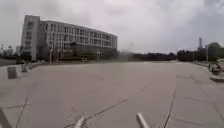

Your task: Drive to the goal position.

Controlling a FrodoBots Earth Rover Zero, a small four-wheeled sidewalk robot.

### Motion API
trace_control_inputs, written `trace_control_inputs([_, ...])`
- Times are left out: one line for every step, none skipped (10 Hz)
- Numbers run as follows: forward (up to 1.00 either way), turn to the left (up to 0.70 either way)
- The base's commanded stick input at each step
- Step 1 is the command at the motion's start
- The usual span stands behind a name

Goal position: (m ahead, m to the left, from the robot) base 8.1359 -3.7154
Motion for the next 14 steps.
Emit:
trace_control_inputs([0.7, 0.0])
trace_control_inputs([0.7, 0.0])
trace_control_inputs([0.7, 0.0])
trace_control_inputs([0.7, 0.0])
trace_control_inputs([0.7, 0.0])
trace_control_inputs([0.7, 0.0])
trace_control_inputs([0.7, 0.0])
trace_control_inputs([0.7, 0.0])
trace_control_inputs([0.7, 0.0])
trace_control_inputs([0.7, 0.0])
trace_control_inputs([0.7, 0.0])
trace_control_inputs([0.7, 0.0])
trace_control_inputs([0.7, 0.0])
trace_control_inputs([0.7, 0.0])
